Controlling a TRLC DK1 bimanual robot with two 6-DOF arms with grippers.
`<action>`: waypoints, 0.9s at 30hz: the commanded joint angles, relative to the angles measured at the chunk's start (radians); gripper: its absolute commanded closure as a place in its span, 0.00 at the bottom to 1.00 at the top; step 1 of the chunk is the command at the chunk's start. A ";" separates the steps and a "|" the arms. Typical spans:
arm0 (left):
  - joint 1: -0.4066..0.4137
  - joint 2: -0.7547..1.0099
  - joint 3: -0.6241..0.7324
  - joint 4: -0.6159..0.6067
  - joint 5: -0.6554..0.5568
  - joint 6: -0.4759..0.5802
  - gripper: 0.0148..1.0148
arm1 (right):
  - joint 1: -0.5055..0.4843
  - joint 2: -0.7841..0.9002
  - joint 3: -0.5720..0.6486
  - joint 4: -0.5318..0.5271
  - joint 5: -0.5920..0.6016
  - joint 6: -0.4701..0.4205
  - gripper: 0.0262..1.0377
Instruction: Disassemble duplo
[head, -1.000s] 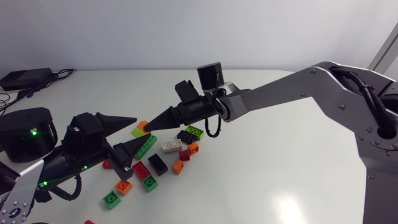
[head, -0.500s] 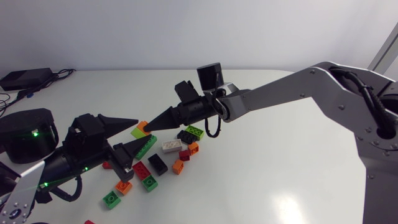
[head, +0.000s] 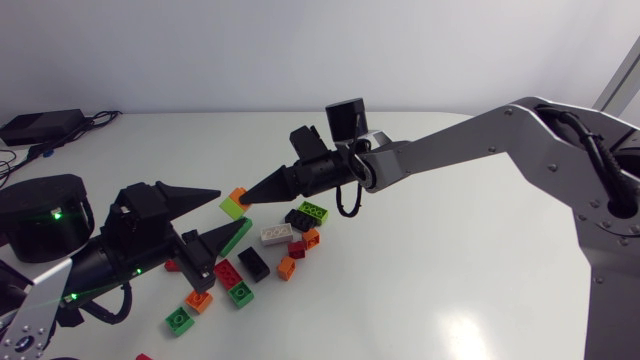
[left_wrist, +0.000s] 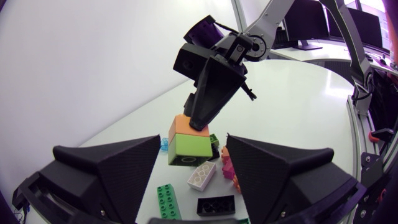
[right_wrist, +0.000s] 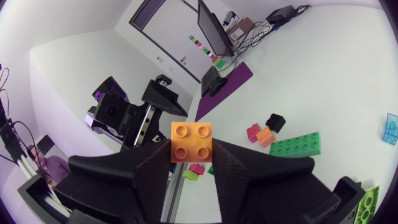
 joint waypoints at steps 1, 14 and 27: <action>-0.009 -0.002 -0.030 -0.004 -0.005 0.009 0.27 | -0.004 -0.030 0.001 0.025 -0.011 0.028 0.93; -0.061 0.106 -0.010 -0.004 -0.046 0.039 0.28 | 0.007 -0.049 -0.017 0.034 -0.011 0.028 0.93; -0.045 0.096 -0.009 0.030 -0.053 0.045 0.69 | 0.013 -0.049 -0.020 0.043 -0.010 0.024 0.94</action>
